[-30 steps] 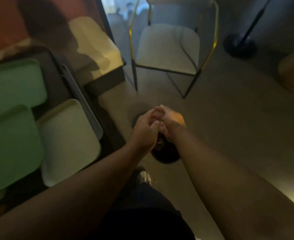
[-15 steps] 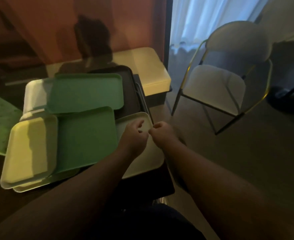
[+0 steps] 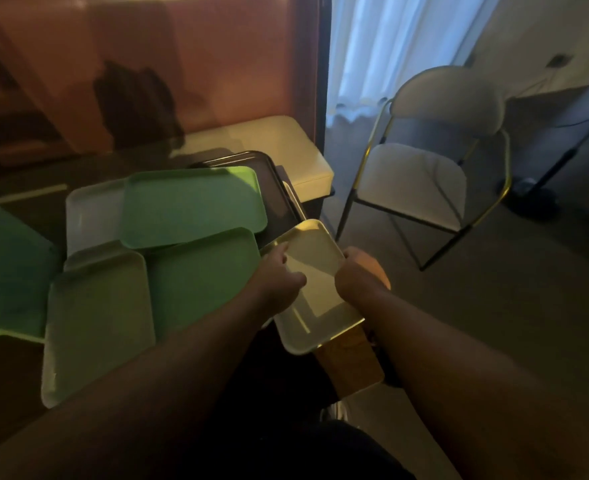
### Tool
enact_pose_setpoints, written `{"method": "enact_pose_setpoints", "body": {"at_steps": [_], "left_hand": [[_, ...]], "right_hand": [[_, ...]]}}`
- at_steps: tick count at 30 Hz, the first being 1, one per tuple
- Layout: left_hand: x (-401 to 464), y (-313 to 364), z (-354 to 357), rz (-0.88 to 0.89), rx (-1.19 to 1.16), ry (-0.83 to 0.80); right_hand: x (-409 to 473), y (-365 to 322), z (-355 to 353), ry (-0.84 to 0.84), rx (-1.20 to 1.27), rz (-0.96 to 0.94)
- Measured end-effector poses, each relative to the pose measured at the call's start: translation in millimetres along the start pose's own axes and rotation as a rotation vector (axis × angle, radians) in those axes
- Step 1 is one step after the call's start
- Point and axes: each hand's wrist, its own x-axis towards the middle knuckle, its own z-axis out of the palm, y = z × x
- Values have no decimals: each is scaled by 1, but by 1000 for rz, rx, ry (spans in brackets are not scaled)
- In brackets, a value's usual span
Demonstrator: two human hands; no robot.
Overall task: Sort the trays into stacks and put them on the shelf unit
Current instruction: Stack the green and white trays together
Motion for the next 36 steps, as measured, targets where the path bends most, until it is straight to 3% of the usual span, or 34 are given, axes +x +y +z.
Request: {"method": "enact_pose_setpoints", "body": {"at_steps": [8, 12, 15, 21, 27, 36], "left_hand": [[-13, 21, -38, 176, 86, -7], [-24, 13, -62, 331, 182, 285], [-33, -9, -89, 356, 225, 431], [-57, -72, -159, 54, 279, 465], [-79, -140, -203, -258, 291, 471], [-85, -183, -220, -443, 370, 492]], "right_hand": [[-7, -31, -46, 224, 3, -30], [-11, -61, -36, 255, 243, -75], [-24, -91, -7, 166, 321, -133], [-61, -158, 74, -71, 445, -173], [-96, -204, 143, -314, 300, -138], [-107, -221, 188, -484, 99, -227]]}}
